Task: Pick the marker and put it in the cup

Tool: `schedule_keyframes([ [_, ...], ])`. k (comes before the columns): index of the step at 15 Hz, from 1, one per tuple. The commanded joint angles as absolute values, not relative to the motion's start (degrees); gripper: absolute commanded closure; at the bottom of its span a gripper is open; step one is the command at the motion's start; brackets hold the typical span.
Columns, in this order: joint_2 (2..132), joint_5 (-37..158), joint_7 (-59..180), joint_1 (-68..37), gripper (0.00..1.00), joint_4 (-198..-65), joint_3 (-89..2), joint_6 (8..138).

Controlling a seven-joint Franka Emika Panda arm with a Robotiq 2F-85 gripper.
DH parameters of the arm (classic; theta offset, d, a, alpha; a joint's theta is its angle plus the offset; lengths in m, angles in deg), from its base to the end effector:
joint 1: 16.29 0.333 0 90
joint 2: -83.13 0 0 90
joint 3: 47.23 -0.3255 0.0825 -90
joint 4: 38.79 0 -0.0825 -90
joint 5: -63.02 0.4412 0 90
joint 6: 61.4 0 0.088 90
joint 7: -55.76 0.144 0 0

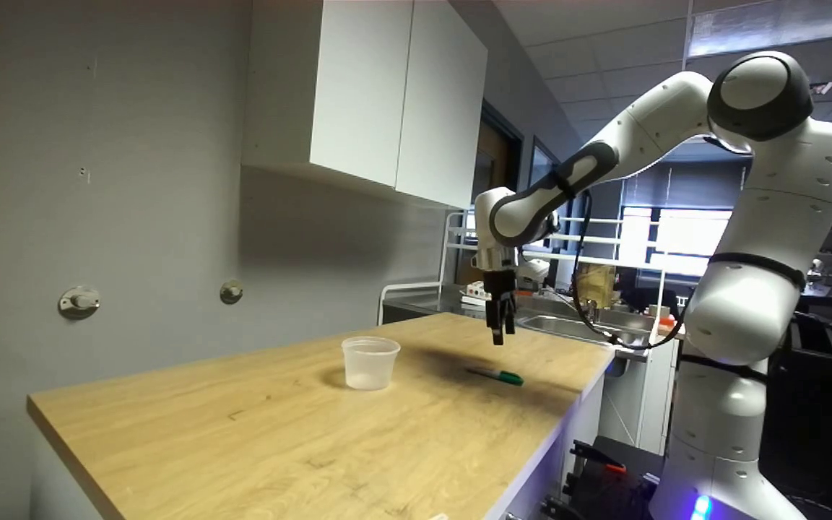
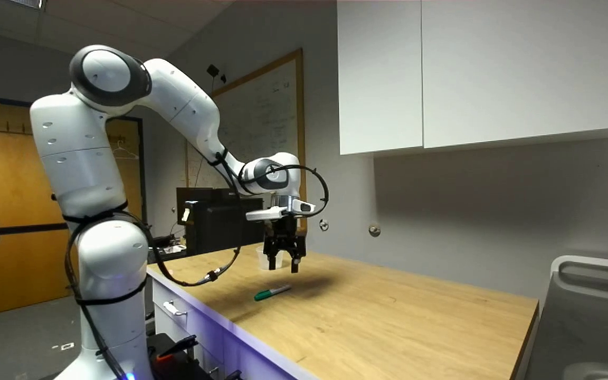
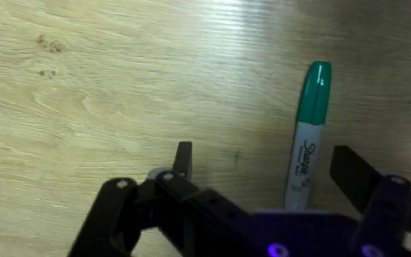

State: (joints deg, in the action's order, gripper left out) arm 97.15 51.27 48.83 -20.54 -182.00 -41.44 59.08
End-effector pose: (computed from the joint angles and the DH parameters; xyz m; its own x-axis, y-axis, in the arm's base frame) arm 0.4520 -0.0942 0.2986 0.9832 0.0573 -0.1733 0.0778 -0.9905 0.1136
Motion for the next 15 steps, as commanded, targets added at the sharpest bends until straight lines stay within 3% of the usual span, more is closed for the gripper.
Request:
schedule_keyframes([
  [1,93.2,54.5,54.6,-19.7,0.00,-179.7,-43.3,61.1],
  [9,84.3,55.8,63.0,-19.1,0.00,-180.5,-45.0,68.0],
  [10,83.4,55.8,63.5,-19.0,0.25,-180.7,-45.1,68.6],
  [11,82.8,55.6,64.3,-18.9,0.25,-180.9,-45.1,69.1],
  [15,82.2,55.5,65.0,-18.7,0.56,-181.1,-45.1,69.4],
])
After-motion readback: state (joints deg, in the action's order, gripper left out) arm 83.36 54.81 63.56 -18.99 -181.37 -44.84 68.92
